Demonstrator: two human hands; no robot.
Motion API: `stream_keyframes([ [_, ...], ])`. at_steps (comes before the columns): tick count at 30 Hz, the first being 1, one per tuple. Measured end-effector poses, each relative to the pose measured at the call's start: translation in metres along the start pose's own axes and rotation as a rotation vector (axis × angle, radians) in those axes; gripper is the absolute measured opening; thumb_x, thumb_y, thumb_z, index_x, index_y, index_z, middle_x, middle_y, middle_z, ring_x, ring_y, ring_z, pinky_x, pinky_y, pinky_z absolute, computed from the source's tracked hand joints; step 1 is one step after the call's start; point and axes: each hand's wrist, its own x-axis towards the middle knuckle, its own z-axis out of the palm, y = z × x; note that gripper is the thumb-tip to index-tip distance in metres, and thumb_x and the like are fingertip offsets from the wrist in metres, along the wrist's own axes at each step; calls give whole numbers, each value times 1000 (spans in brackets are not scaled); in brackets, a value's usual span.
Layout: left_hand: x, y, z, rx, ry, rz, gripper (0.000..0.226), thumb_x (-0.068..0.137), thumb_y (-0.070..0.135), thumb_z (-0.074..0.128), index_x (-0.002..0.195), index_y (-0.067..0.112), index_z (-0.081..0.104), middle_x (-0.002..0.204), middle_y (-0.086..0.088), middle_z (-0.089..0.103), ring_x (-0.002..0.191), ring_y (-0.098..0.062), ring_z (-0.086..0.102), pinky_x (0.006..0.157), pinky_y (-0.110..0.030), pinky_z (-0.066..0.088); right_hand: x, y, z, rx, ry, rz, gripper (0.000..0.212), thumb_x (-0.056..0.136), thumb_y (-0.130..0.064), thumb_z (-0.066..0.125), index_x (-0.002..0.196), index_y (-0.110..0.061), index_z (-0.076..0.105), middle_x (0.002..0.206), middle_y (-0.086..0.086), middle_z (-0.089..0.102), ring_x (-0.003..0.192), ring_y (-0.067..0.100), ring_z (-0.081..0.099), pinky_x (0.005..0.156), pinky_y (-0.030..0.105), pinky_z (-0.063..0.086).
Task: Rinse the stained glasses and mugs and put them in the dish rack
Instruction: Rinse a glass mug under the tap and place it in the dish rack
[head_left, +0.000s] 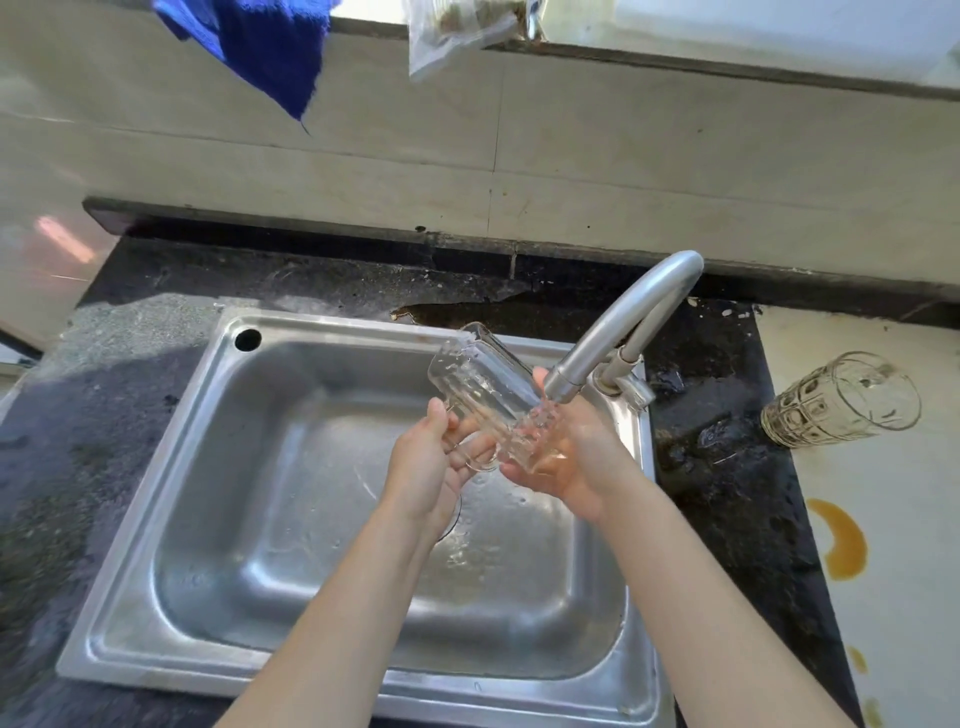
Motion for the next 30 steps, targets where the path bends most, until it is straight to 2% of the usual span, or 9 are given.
stream_keyframes([
  [2,-1,0,1,-58,-24,-15,36,104,31,34,77,13,49,70,-2,73,80,-21,70,81,-37,53,-2,-6,3,73,-11,43,27,90,-45,59,90,-20,70,73,1,69,71,21,65,64,35,57],
  [5,-4,3,2,-128,-36,-119,33,104,28,36,81,13,55,69,-3,69,84,-20,64,81,-45,51,2,-6,6,-20,72,-68,41,85,-49,64,113,-19,62,86,2,65,66,16,61,51,29,53],
  [8,-1,9,1,-225,6,-173,35,100,42,36,94,15,58,96,-11,63,92,-26,59,80,-56,48,-2,-6,11,-210,162,-209,34,81,-47,71,102,-27,53,101,1,62,82,16,60,53,30,53],
  [11,3,14,0,-267,15,-186,58,91,65,38,117,15,54,118,-16,59,107,-32,57,93,-66,36,-10,-4,9,-387,236,-353,33,78,-51,70,95,-32,49,106,-1,61,93,13,61,71,40,58],
  [16,0,19,10,58,-19,-158,31,86,48,61,90,18,61,95,-7,66,98,-29,64,92,-49,50,-12,5,2,-790,254,-532,41,70,-64,63,97,-36,53,105,-8,55,101,12,55,89,37,48],
  [20,1,13,15,262,83,-137,28,83,45,66,89,18,67,85,-5,63,84,-23,63,80,-42,54,-14,10,2,-1059,259,-655,56,75,-60,64,115,-23,53,108,-3,44,106,17,49,93,35,44],
  [24,2,8,14,238,120,-191,39,78,53,67,96,19,69,81,-4,65,88,-22,64,77,-43,47,-14,11,4,-1007,284,-704,41,84,-55,57,110,-25,56,107,-4,48,106,16,49,95,39,44],
  [27,5,10,17,184,161,-176,25,83,45,66,81,20,63,40,6,46,57,-13,50,74,-36,45,-14,8,4,-882,286,-677,38,85,-63,40,103,-32,52,99,-9,47,100,15,51,91,42,45],
  [30,4,13,19,199,218,-116,22,85,40,65,80,19,61,42,3,43,52,-12,47,61,-26,43,-15,3,10,-764,251,-613,27,88,-59,39,96,-35,51,98,-11,47,100,15,51,92,42,44],
])
